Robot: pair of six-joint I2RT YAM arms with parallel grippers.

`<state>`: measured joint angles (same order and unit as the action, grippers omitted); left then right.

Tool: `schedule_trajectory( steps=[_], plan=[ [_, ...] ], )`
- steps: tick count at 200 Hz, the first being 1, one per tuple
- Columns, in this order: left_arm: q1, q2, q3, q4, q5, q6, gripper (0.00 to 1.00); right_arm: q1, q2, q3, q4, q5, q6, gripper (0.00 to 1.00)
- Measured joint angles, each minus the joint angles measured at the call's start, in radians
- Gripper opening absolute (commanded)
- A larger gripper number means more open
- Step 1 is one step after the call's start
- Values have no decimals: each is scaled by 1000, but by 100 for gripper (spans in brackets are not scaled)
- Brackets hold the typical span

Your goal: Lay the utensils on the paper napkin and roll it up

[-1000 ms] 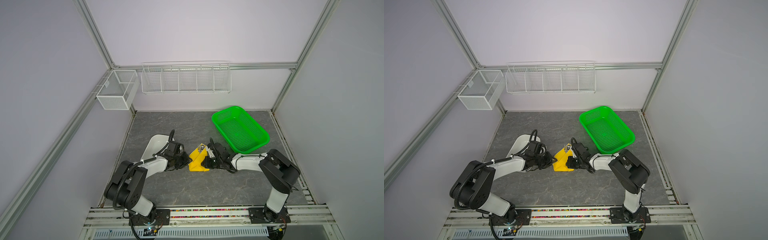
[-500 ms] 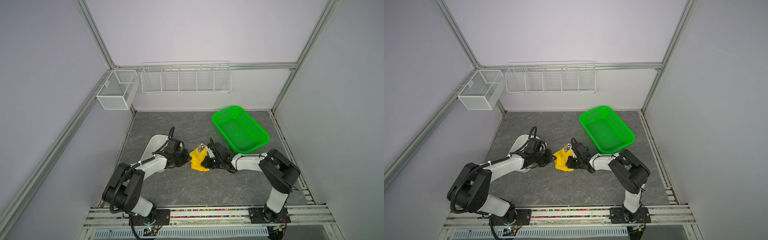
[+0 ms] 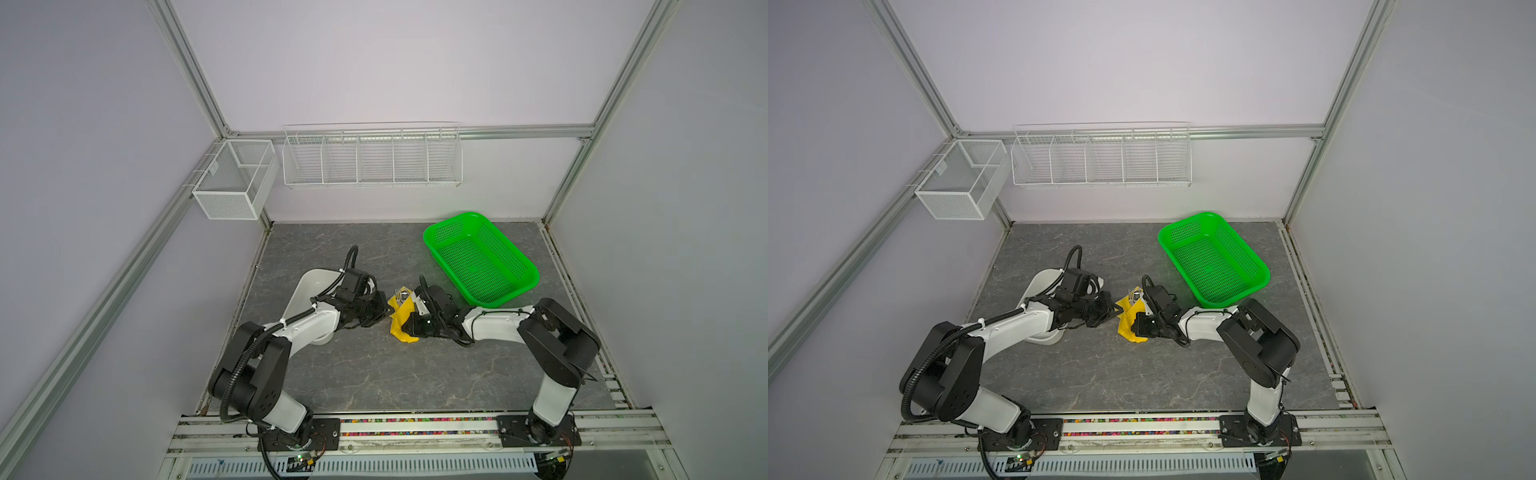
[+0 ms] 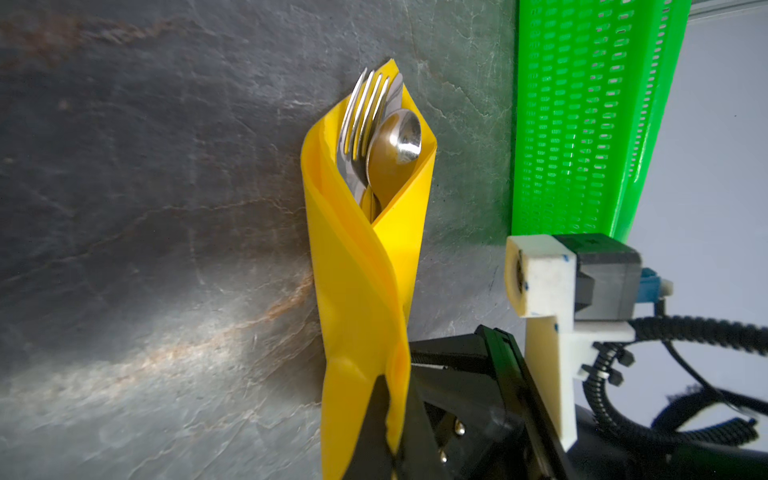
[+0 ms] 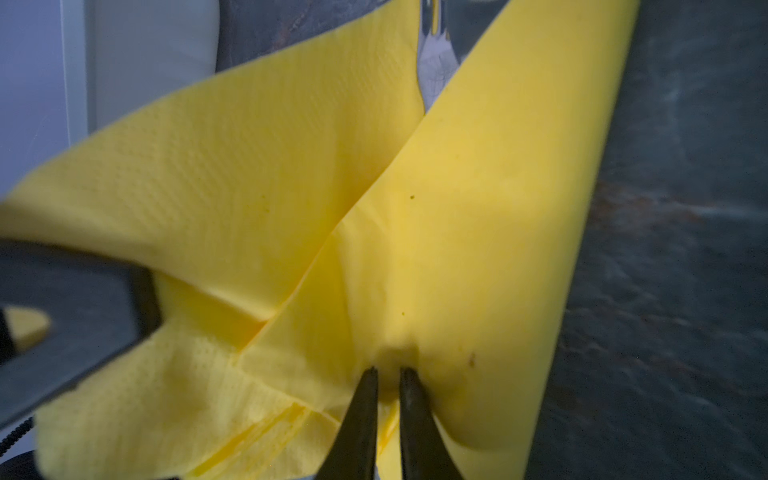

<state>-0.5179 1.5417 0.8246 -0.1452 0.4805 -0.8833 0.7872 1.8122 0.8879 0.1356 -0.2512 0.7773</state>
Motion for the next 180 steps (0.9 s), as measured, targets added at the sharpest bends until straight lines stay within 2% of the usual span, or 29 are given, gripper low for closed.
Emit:
schedule_trajectory(
  steps=[121,180],
  plan=[
    [-58,114,77,42,67,-22,4,0,-4,-9,14,-1,0,17],
    [-66,150,84,51,66,-22,4,-3,-64,-58,16,6,2,19]
  ],
)
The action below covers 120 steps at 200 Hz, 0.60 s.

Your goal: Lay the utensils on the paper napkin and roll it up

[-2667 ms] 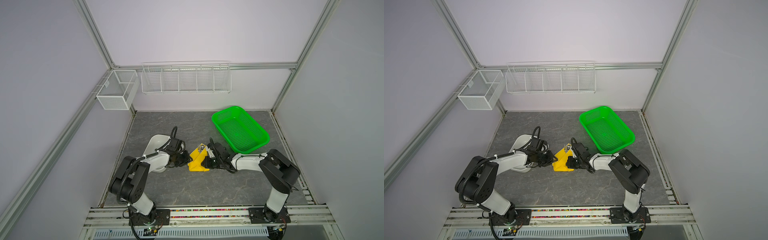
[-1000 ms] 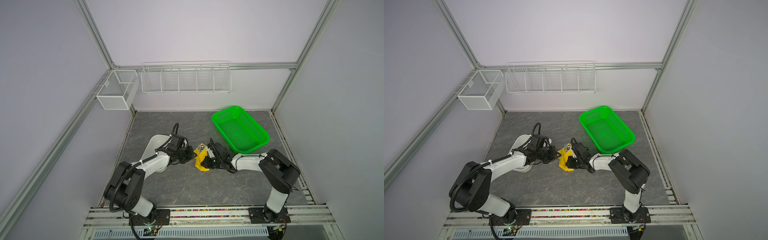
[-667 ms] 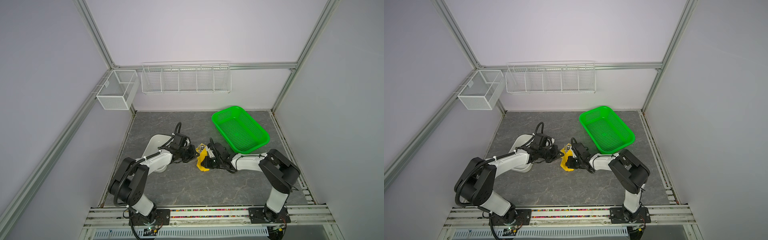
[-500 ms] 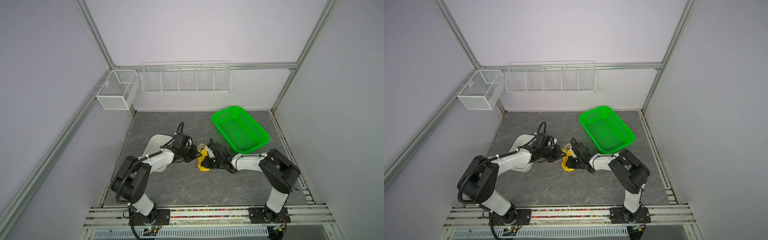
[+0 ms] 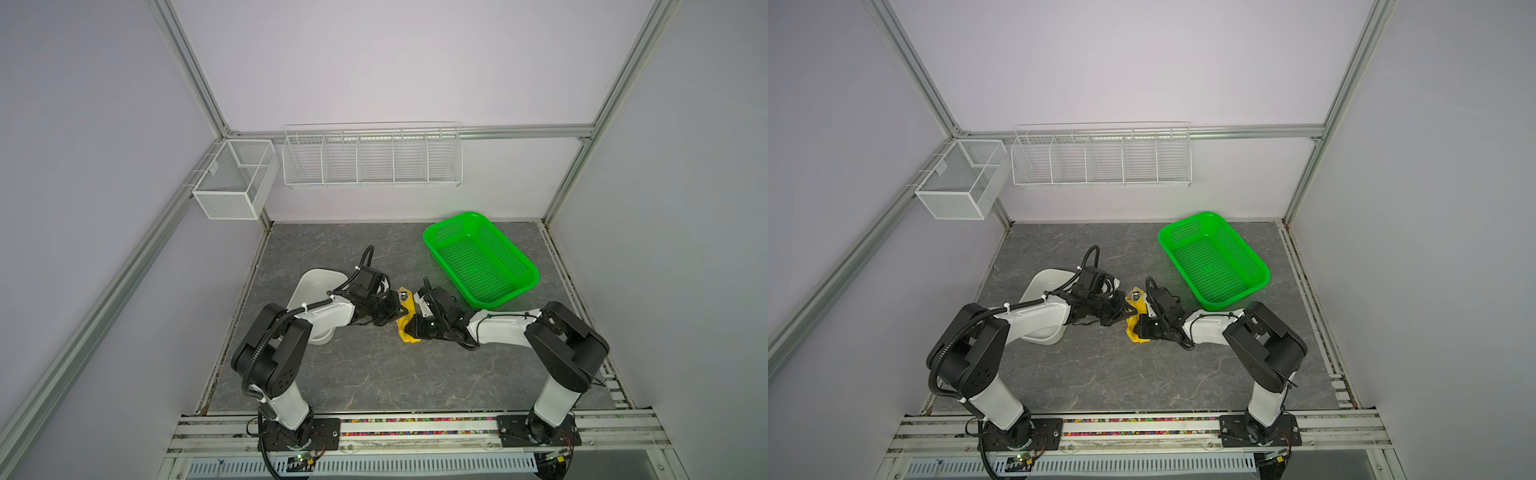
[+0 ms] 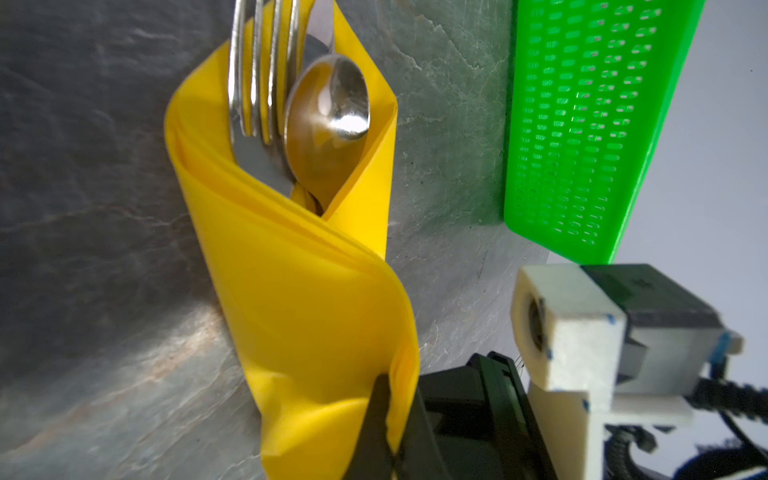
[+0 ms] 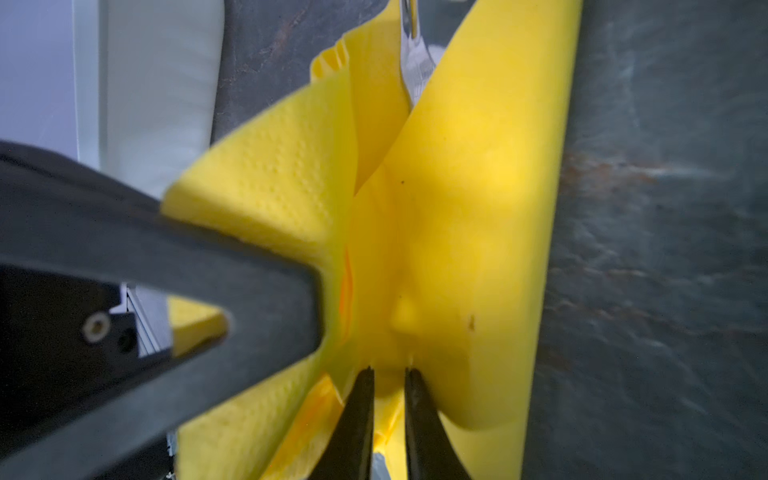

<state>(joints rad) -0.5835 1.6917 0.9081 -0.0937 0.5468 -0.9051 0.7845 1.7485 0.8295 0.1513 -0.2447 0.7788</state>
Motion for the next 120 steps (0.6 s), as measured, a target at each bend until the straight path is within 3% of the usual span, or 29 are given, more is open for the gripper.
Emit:
schedule_trajectory(
  steps=[120],
  plan=[
    [-24,15,25,-2,0,24,3,-12,-77,-78,-2,39,15,16]
  ],
)
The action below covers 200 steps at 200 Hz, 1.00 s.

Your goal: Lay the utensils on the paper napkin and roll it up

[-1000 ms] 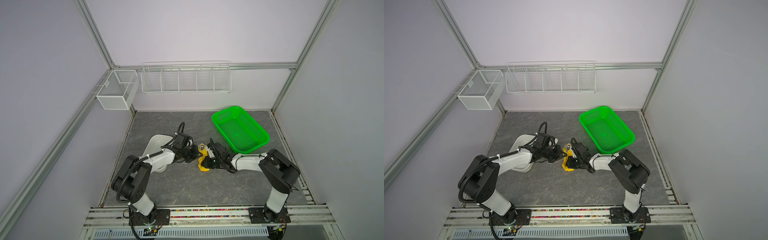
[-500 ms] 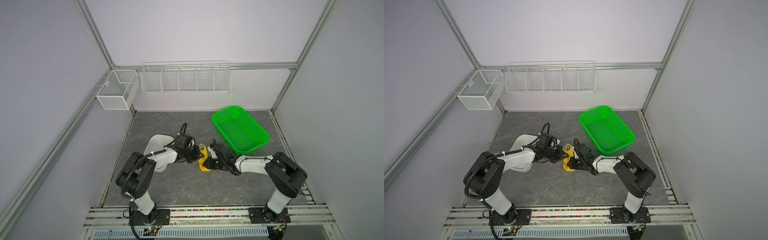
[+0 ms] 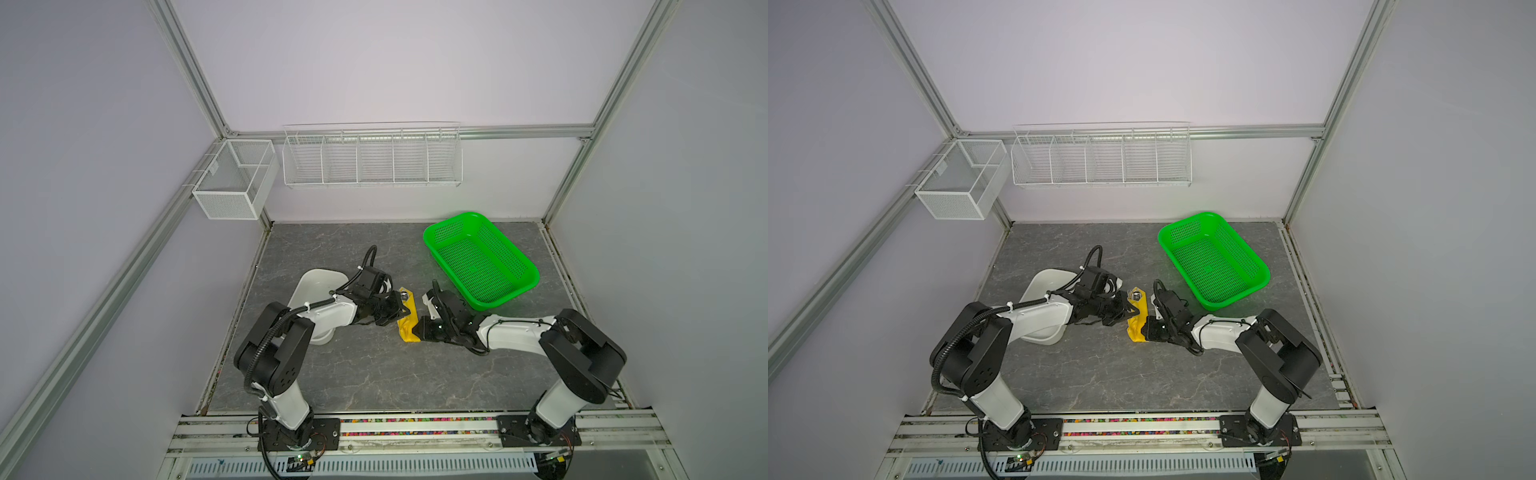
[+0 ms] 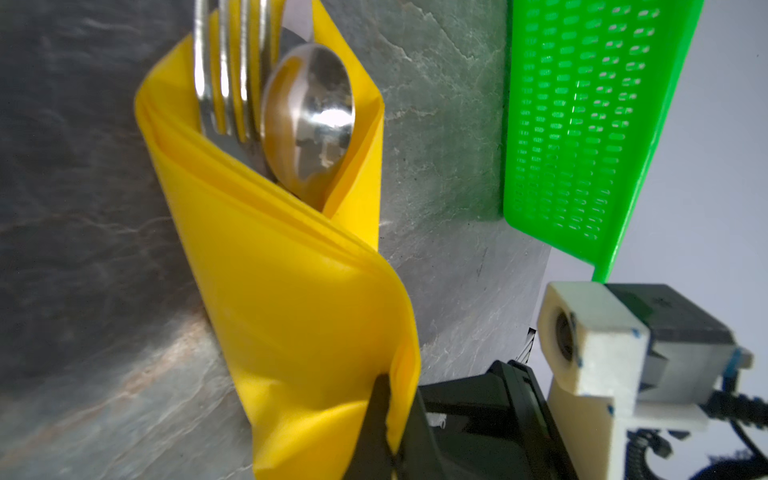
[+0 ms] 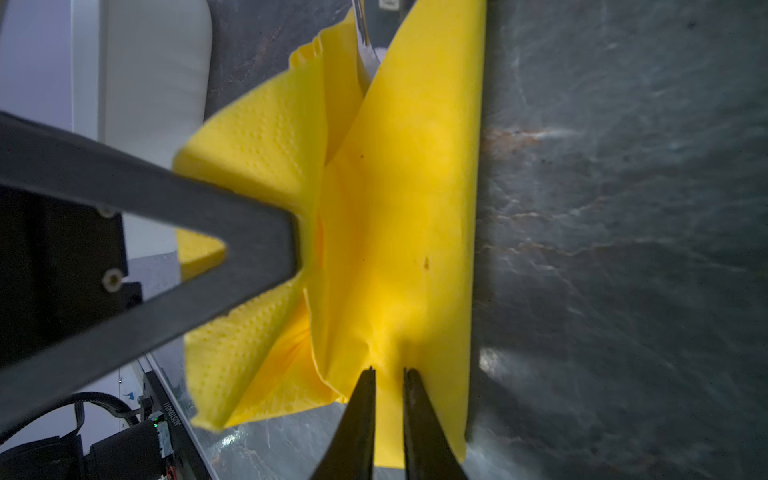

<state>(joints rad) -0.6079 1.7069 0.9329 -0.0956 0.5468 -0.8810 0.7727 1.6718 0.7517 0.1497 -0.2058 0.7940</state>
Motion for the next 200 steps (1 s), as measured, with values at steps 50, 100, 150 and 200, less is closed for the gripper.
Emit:
schedule_trajectory(
  steps=[50,100,150,200],
  plan=[
    [-59,0,80,-81,-28,78,4,0,34,2,29,-19,6,16],
    [-66,31,129,-169,-34,142,3,0,42,2,45,-23,18,16],
    [-74,70,134,-185,-41,156,4,-1,33,-16,69,-19,22,18],
    [-74,95,143,-171,-49,144,4,-7,-31,-58,69,3,29,20]
  ],
)
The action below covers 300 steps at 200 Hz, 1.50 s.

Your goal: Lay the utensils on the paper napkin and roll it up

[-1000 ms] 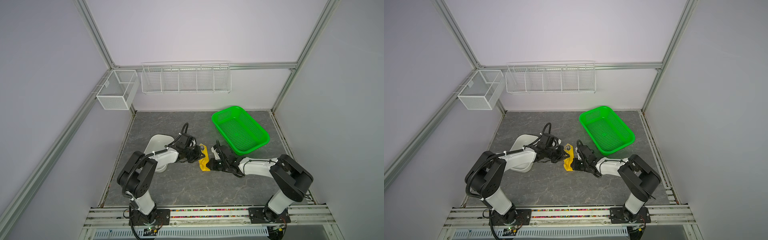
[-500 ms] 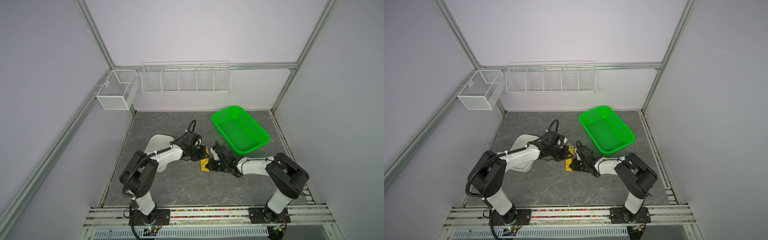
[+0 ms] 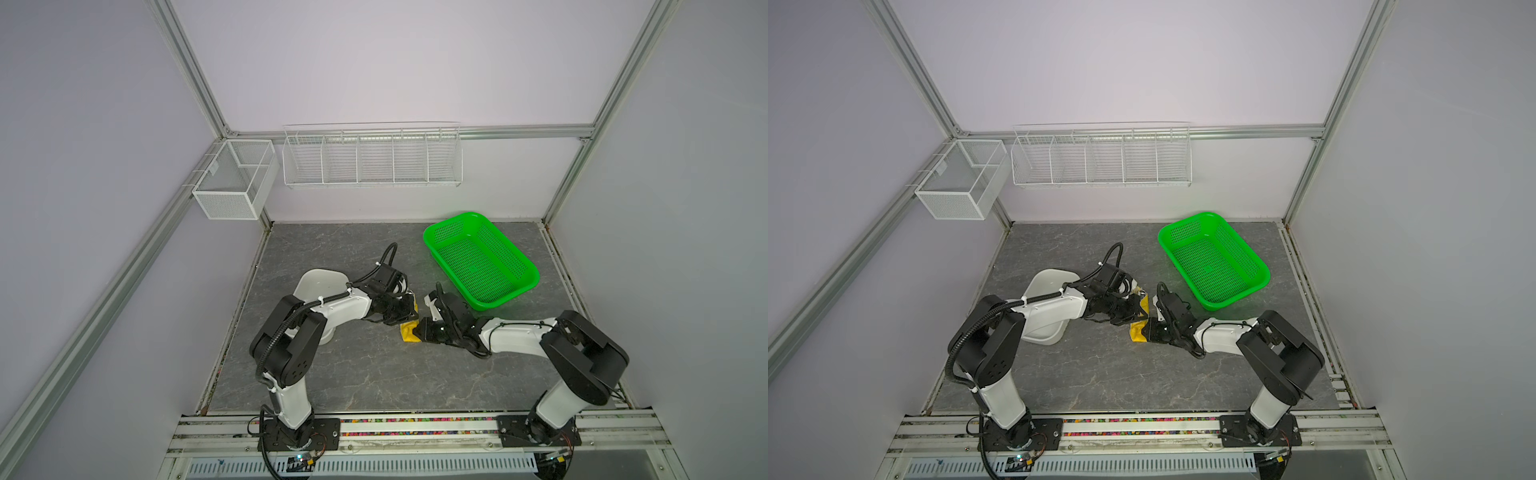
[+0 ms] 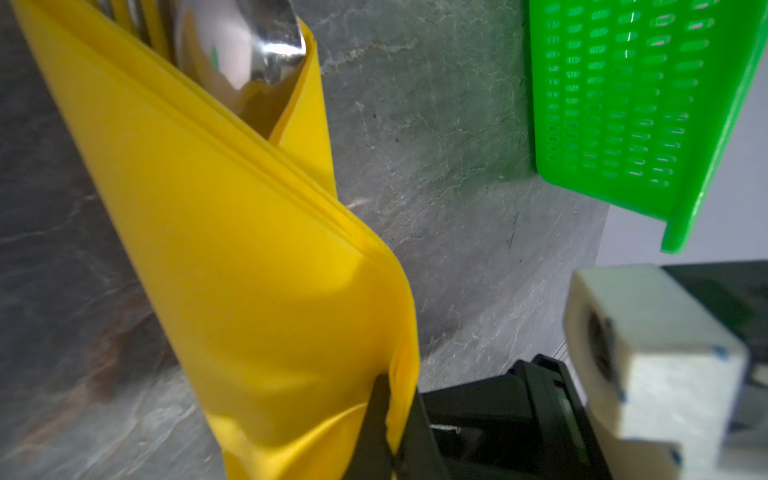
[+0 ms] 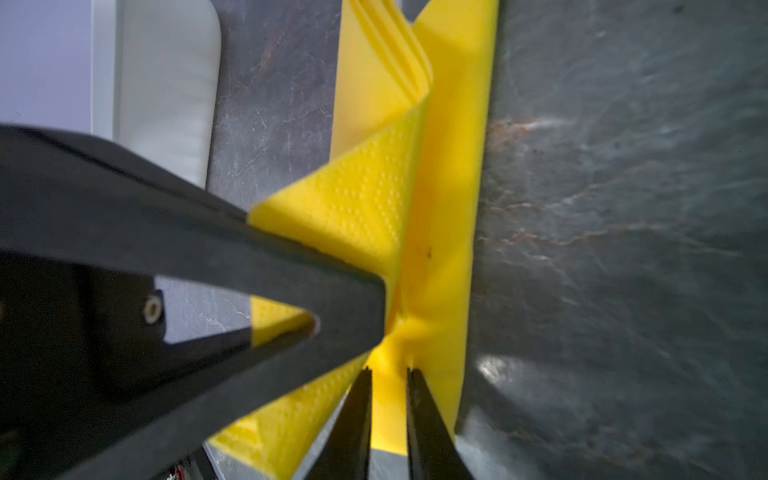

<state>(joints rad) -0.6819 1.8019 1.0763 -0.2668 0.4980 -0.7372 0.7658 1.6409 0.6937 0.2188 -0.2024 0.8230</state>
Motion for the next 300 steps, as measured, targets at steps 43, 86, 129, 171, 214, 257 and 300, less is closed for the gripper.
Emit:
schedule_trajectory(
  steps=[43,86,129,171,214,257,300],
  plan=[
    [0,19,2,17,-3,-16,4,-16,-79,-64,-13,39,33,22],
    [0,42,6,45,-2,-39,6,-42,-148,-103,-8,55,69,40],
    [0,65,6,78,5,-67,7,-46,-152,-103,49,27,93,50],
    [0,65,6,86,5,-74,8,-46,-105,-68,83,-14,105,59],
    [0,65,6,96,3,-78,8,-46,-51,-31,66,-32,109,60],
    [0,65,6,98,4,-78,9,-45,-31,-7,41,-28,110,42],
    [-4,65,6,97,4,-78,10,-44,-27,-6,33,-7,124,23]
  ],
)
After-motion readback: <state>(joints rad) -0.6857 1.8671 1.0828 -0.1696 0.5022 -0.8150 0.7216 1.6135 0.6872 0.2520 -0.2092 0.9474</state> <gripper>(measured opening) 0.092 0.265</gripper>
